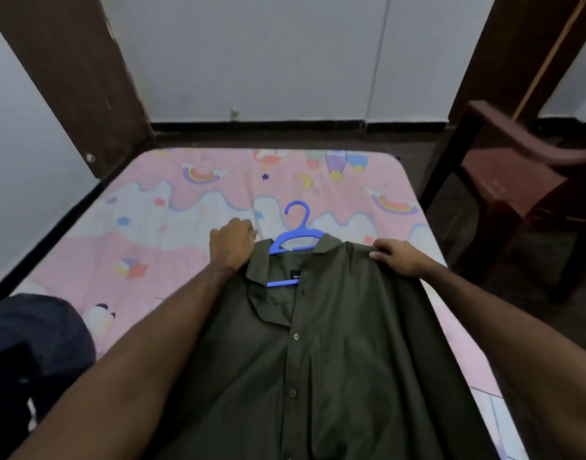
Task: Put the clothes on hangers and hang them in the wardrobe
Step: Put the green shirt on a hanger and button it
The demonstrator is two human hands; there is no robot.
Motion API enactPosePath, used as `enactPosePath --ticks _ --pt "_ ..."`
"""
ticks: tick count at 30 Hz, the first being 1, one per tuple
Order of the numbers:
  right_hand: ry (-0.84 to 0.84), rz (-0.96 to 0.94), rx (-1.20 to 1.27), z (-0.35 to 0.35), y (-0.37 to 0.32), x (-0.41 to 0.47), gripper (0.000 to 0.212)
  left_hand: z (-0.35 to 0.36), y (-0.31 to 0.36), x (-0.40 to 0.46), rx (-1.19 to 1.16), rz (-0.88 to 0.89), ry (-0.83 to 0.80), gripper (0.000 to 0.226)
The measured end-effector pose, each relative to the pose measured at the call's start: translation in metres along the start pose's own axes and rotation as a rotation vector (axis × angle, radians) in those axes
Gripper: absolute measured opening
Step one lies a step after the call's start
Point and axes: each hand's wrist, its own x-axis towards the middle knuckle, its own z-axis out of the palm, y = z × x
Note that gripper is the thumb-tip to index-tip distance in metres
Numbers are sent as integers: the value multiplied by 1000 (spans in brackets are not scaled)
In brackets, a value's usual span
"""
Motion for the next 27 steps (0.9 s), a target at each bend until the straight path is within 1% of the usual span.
enactPosePath --ticks 2,4,6,7,9,10,11,12,13,14,15,16,17,18,20,21,22,23,25,26,27 --pt "92 68 -103 22 3 7 25 12 -7 -1 -119 -38 16 13" --pt "223 83 -156 42 6 8 24 15 -11 -15 -197 13 84 13" --pt "297 96 -175 52 6 8 26 10 -16 -40 -264 84 86 12" --pt "331 125 -214 54 4 6 28 6 -20 -55 -290 99 40 9" --pt "486 122 -338 56 -7 -1 34 1 -28 -84 -270 108 -92 5" --pt "564 64 -369 55 -18 -8 34 2 -31 -96 -234 109 -154 6" --pt "603 -29 -364 56 -34 -15 32 4 -33 -106 -211 97 -203 9" --pt "569 -139 -336 57 -53 -22 28 7 -34 -114 -213 72 -237 13" --pt "473 -237 -285 62 -74 -30 24 11 -32 -119 -238 35 -264 19" --pt "348 -280 -206 69 -97 -36 19 14 -28 -121 -263 -12 -275 28" --pt "227 -260 -117 77 -117 -42 14 15 -22 -122 -263 -63 -275 38" --pt "135 -203 -36 87 -132 -47 11 14 -16 -122 -230 -103 -275 46" --pt "89 -129 33 98 -142 -49 13 13 -8 -122 -179 -128 -283 50" --pt "81 -49 80 107 -147 -49 18 13 -3 -121 -125 -138 -295 49" --pt "130 120 155 120 -147 -50 35 12 6 -120 -76 -142 -320 33" --pt "162 198 182 124 -146 -50 44 11 9 -117 -109 -160 -330 24" --pt "190 247 185 127 -145 -51 50 11 12 -114 -205 -197 -324 20" --pt "209 271 163 129 -145 -52 54 10 17 -109 -381 -256 -313 19" --pt "235 286 117 133 -148 -52 57 5 28 -99 -873 -387 -322 23" --pt "245 289 110 134 -150 -52 56 3 35 -94 -1097 -425 -351 24" --pt "253 294 105 134 -151 -51 54 4 41 -90 -1244 -421 -386 22"
